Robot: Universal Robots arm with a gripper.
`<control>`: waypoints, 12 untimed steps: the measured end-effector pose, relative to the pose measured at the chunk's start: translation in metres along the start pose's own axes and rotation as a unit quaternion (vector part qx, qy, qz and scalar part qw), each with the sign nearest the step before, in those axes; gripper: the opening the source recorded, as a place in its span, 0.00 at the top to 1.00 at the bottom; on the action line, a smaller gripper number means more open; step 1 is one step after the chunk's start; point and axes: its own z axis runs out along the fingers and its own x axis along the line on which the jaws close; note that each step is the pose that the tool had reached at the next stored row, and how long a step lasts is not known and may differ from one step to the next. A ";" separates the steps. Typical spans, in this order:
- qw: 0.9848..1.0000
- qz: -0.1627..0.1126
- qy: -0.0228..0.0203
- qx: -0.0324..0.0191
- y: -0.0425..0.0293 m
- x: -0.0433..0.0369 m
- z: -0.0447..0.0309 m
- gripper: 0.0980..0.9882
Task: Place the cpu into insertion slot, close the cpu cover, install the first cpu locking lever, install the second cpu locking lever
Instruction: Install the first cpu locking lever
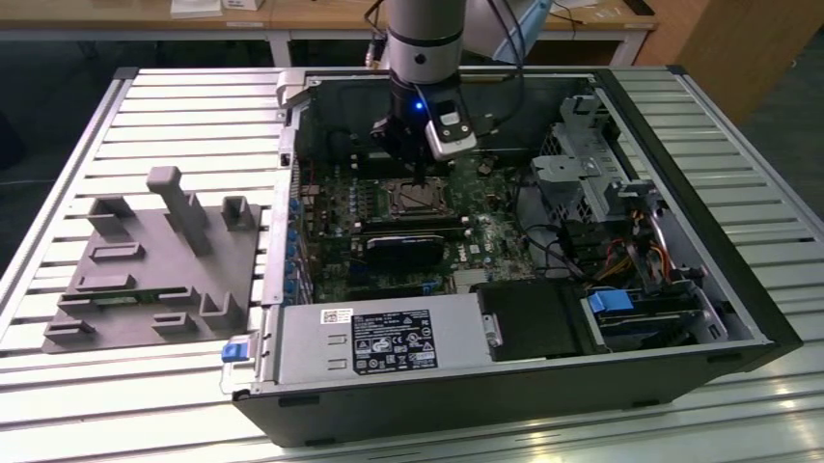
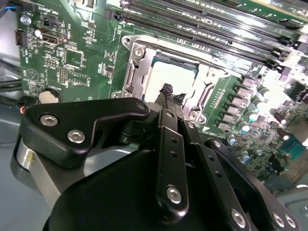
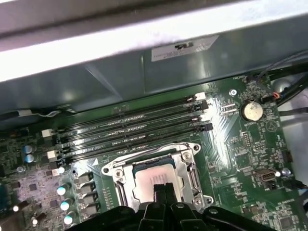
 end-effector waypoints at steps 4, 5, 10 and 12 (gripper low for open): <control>1.000 0.000 0.000 0.000 0.0003 -0.0003 -0.0067 1.00; 1.000 0.000 0.000 0.000 0.0000 -0.0005 -0.0081 1.00; 1.000 0.000 0.000 0.000 -0.0047 -0.0020 -0.0131 1.00; 1.000 0.000 0.000 0.000 -0.0063 -0.0025 -0.0141 1.00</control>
